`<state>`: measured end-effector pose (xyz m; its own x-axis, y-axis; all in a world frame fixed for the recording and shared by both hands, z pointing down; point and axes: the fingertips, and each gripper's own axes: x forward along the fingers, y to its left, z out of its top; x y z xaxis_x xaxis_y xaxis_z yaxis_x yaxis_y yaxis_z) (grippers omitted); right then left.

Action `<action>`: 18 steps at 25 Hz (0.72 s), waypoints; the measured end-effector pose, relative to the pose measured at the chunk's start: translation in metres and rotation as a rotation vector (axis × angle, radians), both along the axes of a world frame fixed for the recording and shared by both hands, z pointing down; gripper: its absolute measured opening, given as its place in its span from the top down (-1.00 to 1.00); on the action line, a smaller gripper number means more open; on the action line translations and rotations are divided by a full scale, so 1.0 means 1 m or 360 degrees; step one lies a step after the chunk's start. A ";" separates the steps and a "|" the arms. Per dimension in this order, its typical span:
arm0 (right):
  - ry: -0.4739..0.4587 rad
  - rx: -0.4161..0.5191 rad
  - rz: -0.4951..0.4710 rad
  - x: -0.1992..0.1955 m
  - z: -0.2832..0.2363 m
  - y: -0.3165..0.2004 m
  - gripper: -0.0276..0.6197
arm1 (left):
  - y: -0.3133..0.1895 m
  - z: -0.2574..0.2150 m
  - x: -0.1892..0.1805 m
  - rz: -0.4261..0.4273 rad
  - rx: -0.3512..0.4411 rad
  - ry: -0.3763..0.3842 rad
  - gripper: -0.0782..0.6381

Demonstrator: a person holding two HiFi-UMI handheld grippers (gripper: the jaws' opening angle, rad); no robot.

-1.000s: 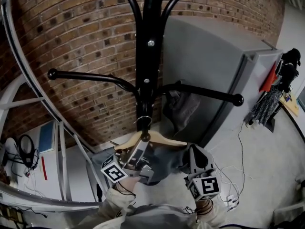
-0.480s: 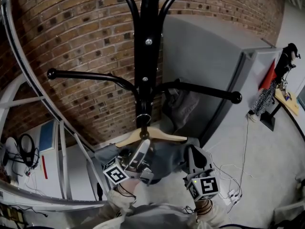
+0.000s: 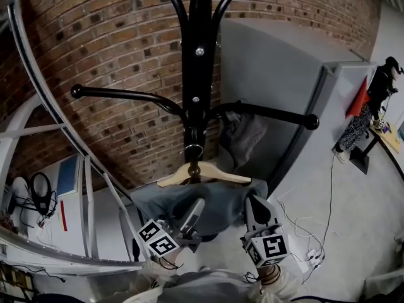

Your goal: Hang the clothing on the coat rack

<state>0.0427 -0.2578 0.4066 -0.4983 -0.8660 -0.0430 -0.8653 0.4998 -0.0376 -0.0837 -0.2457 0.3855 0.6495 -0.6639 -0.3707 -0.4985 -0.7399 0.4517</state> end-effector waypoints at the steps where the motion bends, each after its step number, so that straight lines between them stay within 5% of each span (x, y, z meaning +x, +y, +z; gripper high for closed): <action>1: -0.0004 -0.0007 -0.0009 -0.001 0.003 0.001 0.85 | 0.002 0.004 0.000 -0.0048 0.0003 -0.0079 0.53; 8: -0.0013 -0.0050 -0.0095 -0.019 0.015 0.015 0.85 | 0.013 0.030 -0.018 -0.0265 -0.0091 -0.0325 0.75; 18: 0.0017 -0.0059 -0.0203 -0.034 0.018 0.029 0.85 | 0.026 0.062 -0.043 -0.0614 -0.0086 -0.0709 0.76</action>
